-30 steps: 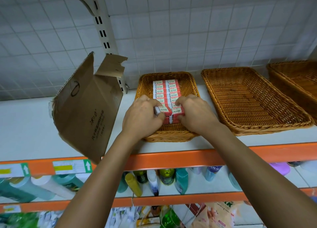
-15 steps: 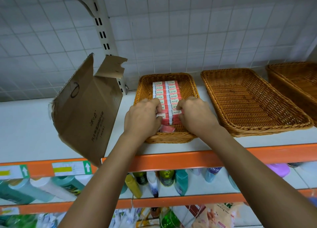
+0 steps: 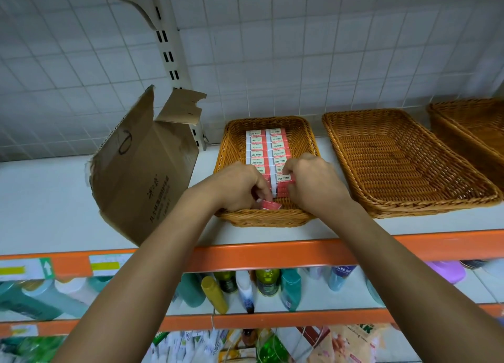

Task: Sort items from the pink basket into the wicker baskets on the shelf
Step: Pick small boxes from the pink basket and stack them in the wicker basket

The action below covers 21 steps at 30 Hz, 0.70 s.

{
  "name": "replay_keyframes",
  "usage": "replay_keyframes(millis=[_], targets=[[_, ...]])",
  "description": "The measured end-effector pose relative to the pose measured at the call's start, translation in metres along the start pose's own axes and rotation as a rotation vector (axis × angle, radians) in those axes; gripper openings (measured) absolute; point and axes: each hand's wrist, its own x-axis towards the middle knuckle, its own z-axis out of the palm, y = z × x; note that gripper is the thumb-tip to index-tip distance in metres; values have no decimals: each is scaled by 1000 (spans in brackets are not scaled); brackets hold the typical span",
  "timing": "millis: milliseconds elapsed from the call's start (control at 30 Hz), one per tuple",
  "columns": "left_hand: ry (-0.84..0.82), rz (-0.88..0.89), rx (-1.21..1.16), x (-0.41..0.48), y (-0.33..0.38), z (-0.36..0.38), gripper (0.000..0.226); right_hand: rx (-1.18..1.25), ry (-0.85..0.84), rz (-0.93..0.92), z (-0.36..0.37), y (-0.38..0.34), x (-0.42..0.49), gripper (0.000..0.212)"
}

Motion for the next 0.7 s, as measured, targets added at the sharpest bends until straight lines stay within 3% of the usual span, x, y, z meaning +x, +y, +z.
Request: replay_keyframes(millis=[167,433,567,700], targets=[[-45,3,25,1,0,-1,23,5,0,1,1,1,0,35],[39,-110,-348,-16,-3,-17,11,16,15,-11,1,1,0,33],[166,-159,-270,-12,-2,-11,23,22,5,-8,0,1,-1,33],[297,-190,-260,-6,-7,0,18,21,-5,-6,0,0,-1,33]])
